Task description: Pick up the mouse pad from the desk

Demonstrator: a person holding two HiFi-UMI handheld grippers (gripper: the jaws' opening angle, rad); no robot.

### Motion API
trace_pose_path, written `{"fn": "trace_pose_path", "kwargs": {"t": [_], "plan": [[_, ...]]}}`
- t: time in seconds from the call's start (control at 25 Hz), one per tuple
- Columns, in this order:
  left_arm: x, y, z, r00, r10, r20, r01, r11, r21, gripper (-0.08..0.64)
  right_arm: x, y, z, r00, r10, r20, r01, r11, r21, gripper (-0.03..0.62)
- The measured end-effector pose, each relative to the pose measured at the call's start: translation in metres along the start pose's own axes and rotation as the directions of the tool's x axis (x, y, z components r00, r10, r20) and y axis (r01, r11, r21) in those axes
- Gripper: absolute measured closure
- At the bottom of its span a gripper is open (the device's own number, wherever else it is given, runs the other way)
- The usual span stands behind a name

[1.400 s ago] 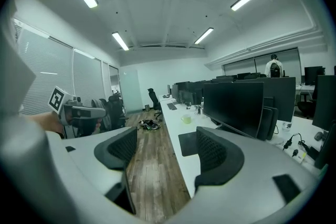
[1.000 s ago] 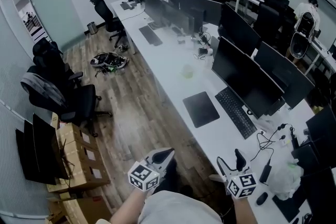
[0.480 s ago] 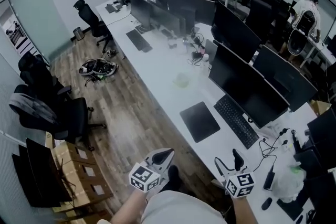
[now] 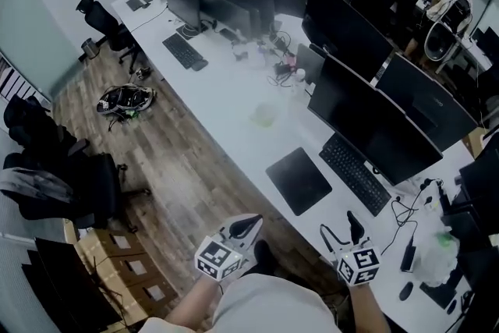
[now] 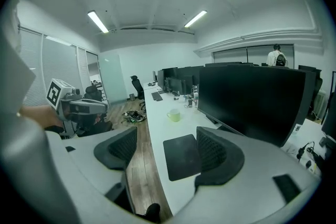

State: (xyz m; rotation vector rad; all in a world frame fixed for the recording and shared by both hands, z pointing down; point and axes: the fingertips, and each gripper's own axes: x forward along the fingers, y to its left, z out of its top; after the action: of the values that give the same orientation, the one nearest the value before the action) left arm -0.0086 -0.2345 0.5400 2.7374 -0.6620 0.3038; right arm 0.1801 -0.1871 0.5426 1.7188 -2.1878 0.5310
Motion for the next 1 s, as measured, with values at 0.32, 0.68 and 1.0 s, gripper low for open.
{"fn": "trace_pose_path", "kwargs": {"t": [0.32, 0.68, 1.0], "plan": [[0.028, 0.029, -0.009, 0.999, -0.043, -0.032, 0.042, 0.999, -0.031, 0.543, 0.038, -0.010, -0.002, 0.998, -0.029, -0.053, 0.029, 1.000, -0.005, 0.224], [0.070, 0.047, -0.034, 0.997, -0.020, -0.076, 0.014, 0.997, -0.078, 0.543, 0.078, -0.037, -0.017, 0.991, 0.009, -0.136, -0.009, 1.000, -0.005, 0.219], [0.123, 0.062, -0.059, 0.994, 0.031, -0.105, -0.044, 0.992, -0.120, 0.543, 0.140, -0.067, -0.054, 0.968, 0.097, -0.231, -0.101, 0.995, -0.005, 0.195]]}}
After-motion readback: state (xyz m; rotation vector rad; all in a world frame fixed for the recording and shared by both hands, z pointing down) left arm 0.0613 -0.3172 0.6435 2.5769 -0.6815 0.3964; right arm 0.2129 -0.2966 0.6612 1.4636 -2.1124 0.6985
